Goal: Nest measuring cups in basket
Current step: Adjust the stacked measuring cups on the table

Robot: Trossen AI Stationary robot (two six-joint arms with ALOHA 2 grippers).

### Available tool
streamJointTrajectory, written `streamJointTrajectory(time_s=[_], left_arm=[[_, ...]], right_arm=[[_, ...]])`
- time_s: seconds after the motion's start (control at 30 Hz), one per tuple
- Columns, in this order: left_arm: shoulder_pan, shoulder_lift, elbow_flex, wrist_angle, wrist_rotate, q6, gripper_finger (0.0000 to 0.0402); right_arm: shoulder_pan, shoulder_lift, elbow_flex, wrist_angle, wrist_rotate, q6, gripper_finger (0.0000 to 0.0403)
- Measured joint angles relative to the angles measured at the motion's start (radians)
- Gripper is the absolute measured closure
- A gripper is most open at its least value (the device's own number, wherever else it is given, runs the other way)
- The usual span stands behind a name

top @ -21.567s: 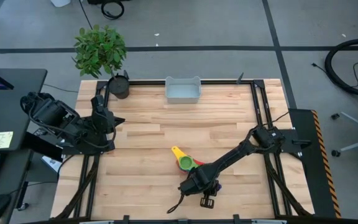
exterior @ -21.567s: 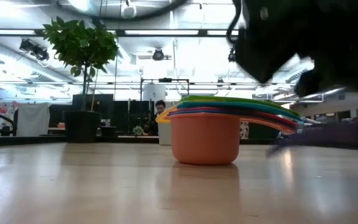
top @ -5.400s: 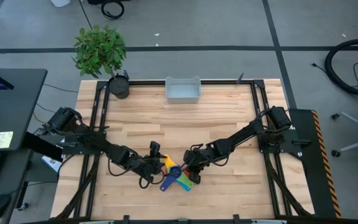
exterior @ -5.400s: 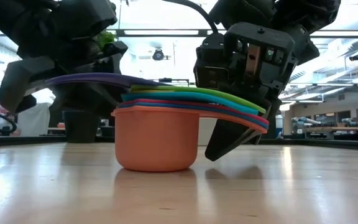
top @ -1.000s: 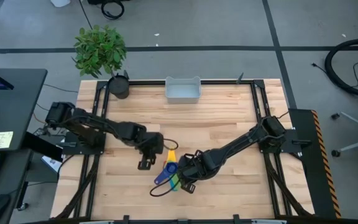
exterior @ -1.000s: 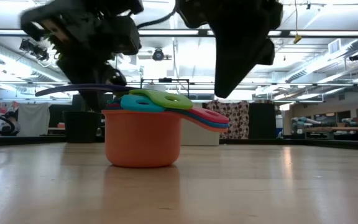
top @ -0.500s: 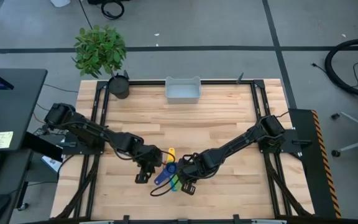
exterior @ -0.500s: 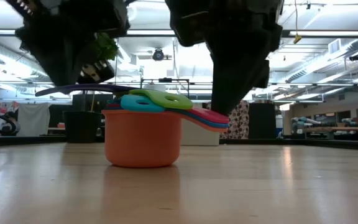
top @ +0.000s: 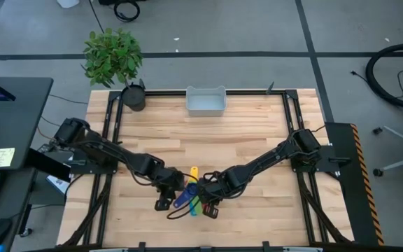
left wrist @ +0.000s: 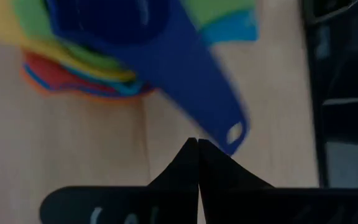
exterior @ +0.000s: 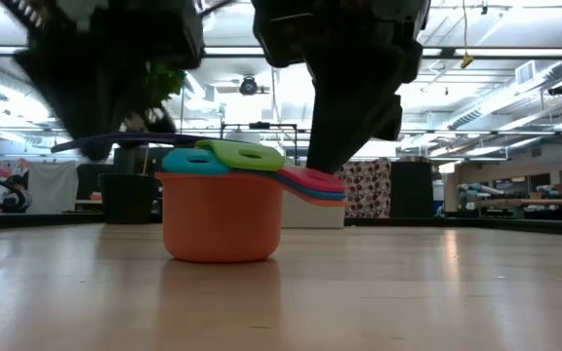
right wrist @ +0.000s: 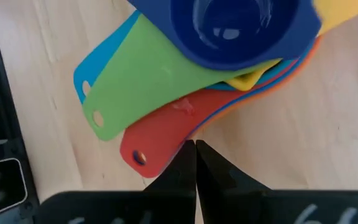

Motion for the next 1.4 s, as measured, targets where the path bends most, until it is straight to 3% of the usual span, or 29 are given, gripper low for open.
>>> streamJointTrajectory(time_s=[0.23,0.7,1.4], left_arm=[[0.0,0.071,-0.001,0.038,0.045,-0.005,0.0401],[-0.005,0.071,-0.001,0.052,0.067,-0.03,0.0401],[-0.003,0.071,-0.001,0.219,0.066,-0.038,0.0401]], right_arm=[[0.0,0.0,0.0,0.013,-0.005,-0.001,0.04],[-0.002,0.0,-0.037,0.138,-0.056,-0.001,0.04],[-0.024,0.0,-0.037,0.248,-0.055,-0.078,0.0401]])
